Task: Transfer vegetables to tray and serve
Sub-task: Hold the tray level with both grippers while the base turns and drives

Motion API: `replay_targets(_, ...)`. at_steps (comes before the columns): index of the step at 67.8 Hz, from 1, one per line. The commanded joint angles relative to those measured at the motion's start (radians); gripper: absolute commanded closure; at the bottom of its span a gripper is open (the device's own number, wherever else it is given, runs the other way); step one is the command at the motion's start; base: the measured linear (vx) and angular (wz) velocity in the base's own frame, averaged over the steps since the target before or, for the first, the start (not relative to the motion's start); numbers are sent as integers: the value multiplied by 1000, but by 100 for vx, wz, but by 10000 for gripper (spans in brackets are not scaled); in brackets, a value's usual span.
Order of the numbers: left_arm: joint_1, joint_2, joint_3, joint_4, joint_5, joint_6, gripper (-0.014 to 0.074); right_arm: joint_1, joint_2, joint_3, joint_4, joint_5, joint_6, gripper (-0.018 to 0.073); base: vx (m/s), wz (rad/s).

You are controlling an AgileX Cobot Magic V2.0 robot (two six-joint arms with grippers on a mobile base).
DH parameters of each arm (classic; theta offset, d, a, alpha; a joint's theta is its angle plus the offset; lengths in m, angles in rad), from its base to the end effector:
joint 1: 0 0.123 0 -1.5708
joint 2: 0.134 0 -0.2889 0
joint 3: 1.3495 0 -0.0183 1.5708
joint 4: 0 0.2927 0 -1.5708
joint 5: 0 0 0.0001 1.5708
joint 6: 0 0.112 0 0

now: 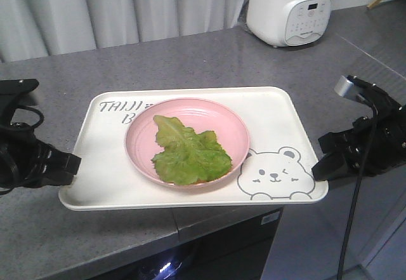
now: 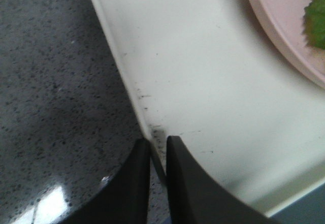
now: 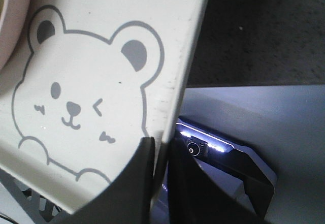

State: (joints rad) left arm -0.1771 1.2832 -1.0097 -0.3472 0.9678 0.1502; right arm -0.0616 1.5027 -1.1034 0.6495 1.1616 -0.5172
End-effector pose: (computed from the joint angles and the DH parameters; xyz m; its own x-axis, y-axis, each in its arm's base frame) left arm 0.2830 -0.0826 0.2753 -0.9020 0.1105 -0.4174 0.2413 0.9307 -0.2750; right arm 0.3236 0.0423 0.2473 -0.9449 -0.1267 -0.3019 -0.2679 0.8293 0.4904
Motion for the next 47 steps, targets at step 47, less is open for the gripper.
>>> replay_targets(47,-15,-33,-31,-69,-51,12,602,14,-43,-26,99,87,-59,562,-2,-26)
